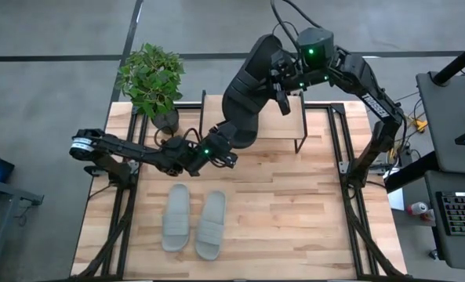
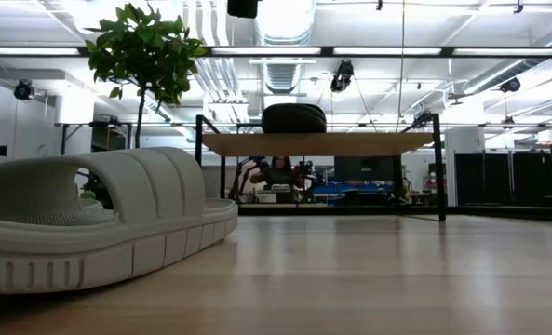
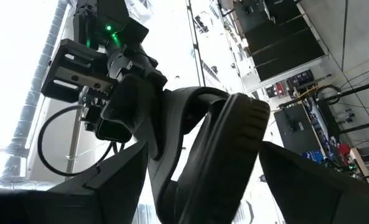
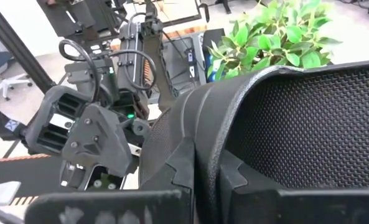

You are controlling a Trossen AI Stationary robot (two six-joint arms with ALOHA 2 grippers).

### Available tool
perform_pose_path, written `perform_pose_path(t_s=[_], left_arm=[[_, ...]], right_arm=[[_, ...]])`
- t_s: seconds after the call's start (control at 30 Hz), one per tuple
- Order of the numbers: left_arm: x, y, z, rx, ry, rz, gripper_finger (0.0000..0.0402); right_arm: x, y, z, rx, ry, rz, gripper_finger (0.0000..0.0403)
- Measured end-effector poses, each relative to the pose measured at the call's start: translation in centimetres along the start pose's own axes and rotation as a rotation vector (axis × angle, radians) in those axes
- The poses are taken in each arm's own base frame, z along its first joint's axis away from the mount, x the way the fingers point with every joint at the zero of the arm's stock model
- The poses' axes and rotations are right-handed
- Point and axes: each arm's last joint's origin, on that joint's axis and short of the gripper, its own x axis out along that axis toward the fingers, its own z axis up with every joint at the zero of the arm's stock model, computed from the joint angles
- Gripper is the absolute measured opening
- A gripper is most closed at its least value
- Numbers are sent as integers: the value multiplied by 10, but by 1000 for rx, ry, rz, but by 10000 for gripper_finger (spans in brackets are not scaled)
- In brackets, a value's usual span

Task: Pick and place slides into the shelf
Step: Put the black slide on the shelf

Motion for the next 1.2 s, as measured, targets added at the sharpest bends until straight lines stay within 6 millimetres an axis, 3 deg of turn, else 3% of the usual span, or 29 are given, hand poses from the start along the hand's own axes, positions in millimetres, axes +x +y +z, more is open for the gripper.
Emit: perform_pose_path(t_s=[0.13,0.27,0.67,1.2], left_arm=[[0,0,0,0,0,0,285],[0,0,0,0,1,-2,254],[0,-3,1,25,24,-55,30],[0,-3,0,11,36,-59,25]], right_arm=[[1,0,1,-2,-2,10,13],[6,-2,0,4,8,26,13],[8,-3,0,3,7,25,13],[8,-4,0,0,3,18,22]])
